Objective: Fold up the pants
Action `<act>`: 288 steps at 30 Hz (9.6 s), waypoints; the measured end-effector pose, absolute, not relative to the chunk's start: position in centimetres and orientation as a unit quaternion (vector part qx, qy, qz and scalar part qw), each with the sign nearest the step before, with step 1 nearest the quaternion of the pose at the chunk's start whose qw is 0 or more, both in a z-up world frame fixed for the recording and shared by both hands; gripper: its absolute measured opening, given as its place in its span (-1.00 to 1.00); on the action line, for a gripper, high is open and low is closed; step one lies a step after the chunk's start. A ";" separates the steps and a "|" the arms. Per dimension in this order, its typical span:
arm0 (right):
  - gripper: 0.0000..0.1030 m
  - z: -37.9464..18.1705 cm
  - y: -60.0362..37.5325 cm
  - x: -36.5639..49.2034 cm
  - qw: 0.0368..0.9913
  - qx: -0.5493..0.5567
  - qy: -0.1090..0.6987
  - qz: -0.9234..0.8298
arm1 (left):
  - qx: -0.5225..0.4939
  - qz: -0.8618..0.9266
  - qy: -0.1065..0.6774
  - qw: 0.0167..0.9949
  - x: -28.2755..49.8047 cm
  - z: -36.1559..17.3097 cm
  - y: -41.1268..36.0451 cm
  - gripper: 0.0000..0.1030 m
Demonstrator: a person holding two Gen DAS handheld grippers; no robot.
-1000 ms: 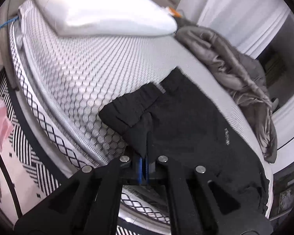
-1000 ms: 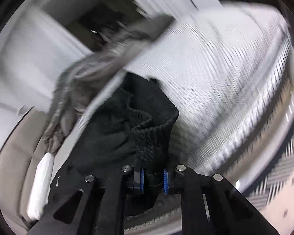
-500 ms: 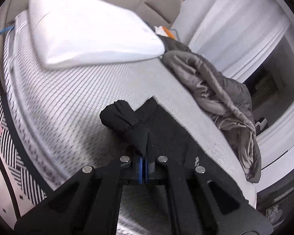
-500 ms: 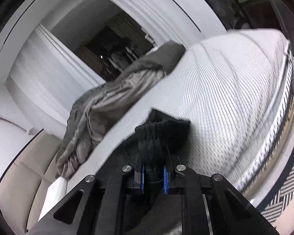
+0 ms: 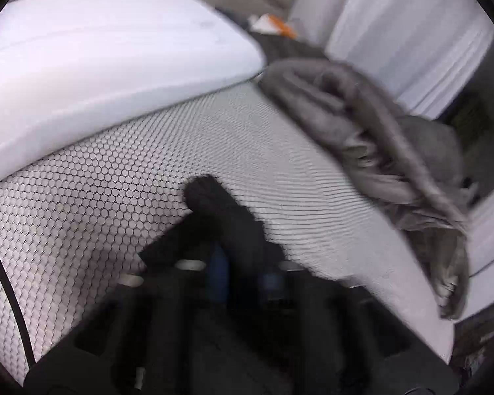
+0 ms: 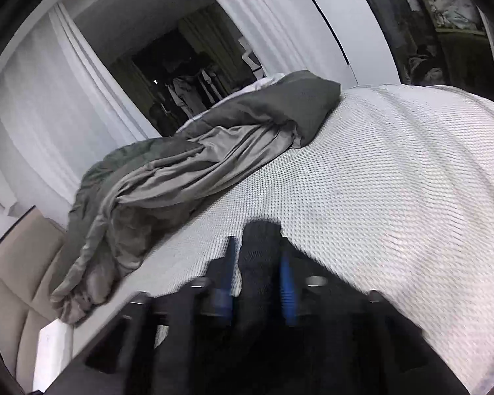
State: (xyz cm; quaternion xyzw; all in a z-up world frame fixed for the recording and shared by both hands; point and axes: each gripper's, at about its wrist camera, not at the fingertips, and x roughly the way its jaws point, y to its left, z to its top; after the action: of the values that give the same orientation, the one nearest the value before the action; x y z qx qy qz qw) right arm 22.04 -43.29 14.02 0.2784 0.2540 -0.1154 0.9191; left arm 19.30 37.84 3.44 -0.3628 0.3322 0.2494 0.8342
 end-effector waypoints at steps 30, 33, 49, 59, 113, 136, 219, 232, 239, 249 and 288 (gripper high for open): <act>0.73 4.6 -37.7 11.7 0.897 0.298 0.327 0.002 | -0.362 0.211 0.324 0.848 12.9 -2.4 32.2 -1.00; 0.73 4.9 -38.9 11.7 0.898 0.311 0.312 0.000 | -0.349 0.214 0.321 0.854 9.5 -0.9 31.7 -1.00; 0.73 5.2 -40.9 9.1 0.893 0.296 0.340 0.004 | -0.434 0.159 0.379 0.802 4.7 -4.0 32.0 0.12; 0.73 1.6 -43.9 9.8 0.845 0.350 0.403 0.011 | -0.447 0.174 0.321 0.817 4.9 -3.8 33.1 -0.98; 0.92 0.6 -33.8 7.2 0.895 -0.101 0.433 -0.025 | 0.001 -0.098 0.442 0.892 8.3 -4.1 1.3 0.99; 0.91 -0.6 -34.5 10.1 0.886 -0.121 0.420 -0.155 | -0.010 -0.057 0.480 0.875 13.6 -4.7 4.4 0.99; 0.90 0.2 -18.4 3.8 0.866 -0.158 0.459 0.122 | 0.054 -0.157 0.468 0.868 13.7 -6.5 -4.9 0.99; 0.90 5.2 -24.9 0.5 0.911 -0.074 0.406 0.023 | 0.044 -0.182 0.427 0.885 12.8 -3.9 -5.1 0.98; 0.90 0.1 -17.6 0.6 0.868 -0.181 0.440 0.143 | 0.088 -0.207 0.464 0.857 12.8 -6.4 -5.7 1.00; 0.91 2.8 -32.9 -2.2 0.893 -0.093 0.429 -0.099 | 0.041 -0.169 0.455 0.873 12.1 -4.9 0.5 0.98; 0.84 2.4 -28.9 -4.3 0.893 -0.062 0.440 -0.072 | 0.016 -0.095 0.481 0.871 17.0 -6.4 2.5 0.99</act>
State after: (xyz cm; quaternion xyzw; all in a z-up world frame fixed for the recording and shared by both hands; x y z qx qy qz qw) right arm -4.34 -28.94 2.42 -0.0623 0.4403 -0.0722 0.8928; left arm 16.98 2.46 -6.40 0.0158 0.4814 -0.0947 0.8712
